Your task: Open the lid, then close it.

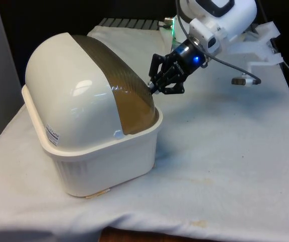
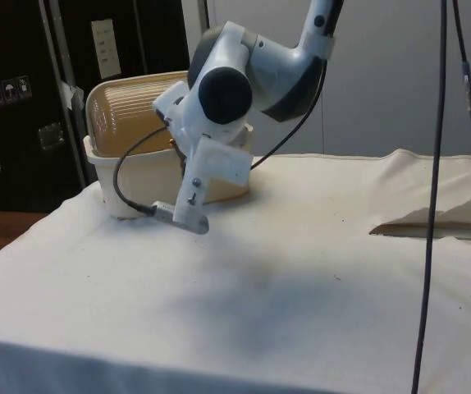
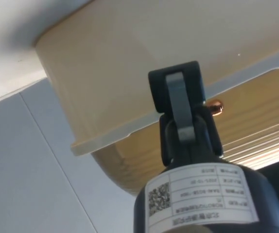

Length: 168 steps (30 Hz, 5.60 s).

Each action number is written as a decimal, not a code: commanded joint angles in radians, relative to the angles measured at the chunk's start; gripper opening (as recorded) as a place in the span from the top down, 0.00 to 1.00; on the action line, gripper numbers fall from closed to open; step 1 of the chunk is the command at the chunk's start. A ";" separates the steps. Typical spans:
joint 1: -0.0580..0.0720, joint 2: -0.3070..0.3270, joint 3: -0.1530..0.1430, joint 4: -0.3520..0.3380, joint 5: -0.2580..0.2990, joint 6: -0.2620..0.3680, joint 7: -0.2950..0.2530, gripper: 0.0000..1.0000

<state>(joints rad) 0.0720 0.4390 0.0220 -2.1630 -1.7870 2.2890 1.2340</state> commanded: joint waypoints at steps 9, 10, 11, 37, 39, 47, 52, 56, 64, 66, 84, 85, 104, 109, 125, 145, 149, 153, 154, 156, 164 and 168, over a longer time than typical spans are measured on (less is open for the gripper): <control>-0.011 -0.017 0.001 -0.001 0.045 0.046 0.008 1.00; -0.011 -0.020 0.002 -0.001 0.049 0.047 0.008 1.00; -0.011 -0.024 0.002 -0.002 0.054 0.048 0.007 1.00; -0.009 -0.048 -0.003 0.027 0.072 0.049 0.016 1.00; -0.009 -0.047 -0.004 0.029 0.071 0.049 0.017 1.00; -0.006 -0.046 -0.013 0.037 0.072 0.033 0.014 1.00; -0.010 -0.056 -0.022 0.037 0.055 0.030 0.012 1.00; -0.006 -0.058 -0.022 0.039 0.058 0.016 0.013 1.00; -0.008 -0.101 -0.032 0.029 0.044 0.006 -0.004 1.00; -0.006 -0.094 -0.030 0.035 0.052 0.003 -0.001 1.00; -0.006 -0.171 -0.053 0.027 0.027 -0.023 -0.029 1.00; -0.010 -0.175 -0.057 0.030 0.014 -0.015 -0.030 1.00; -0.011 -0.125 -0.101 0.112 -0.031 -0.015 0.018 1.00; -0.011 -0.111 -0.114 0.149 -0.030 -0.017 0.015 1.00; -0.003 -0.146 -0.106 0.144 0.022 -0.049 0.052 1.00; -0.002 -0.199 -0.089 0.110 0.136 -0.042 0.076 1.00; -0.002 -0.205 -0.086 0.111 0.156 -0.042 0.083 1.00; -0.004 -0.208 -0.084 0.115 0.173 -0.038 0.091 1.00; -0.006 -0.207 -0.085 0.121 0.181 -0.032 0.089 1.00; -0.008 -0.207 -0.086 0.123 0.186 -0.026 0.090 1.00; -0.009 -0.203 -0.091 0.127 0.192 -0.022 0.088 1.00; -0.011 -0.202 -0.094 0.132 0.197 -0.018 0.087 1.00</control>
<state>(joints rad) 0.0660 0.2350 -0.0720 -2.0370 -1.5980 2.2580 1.3230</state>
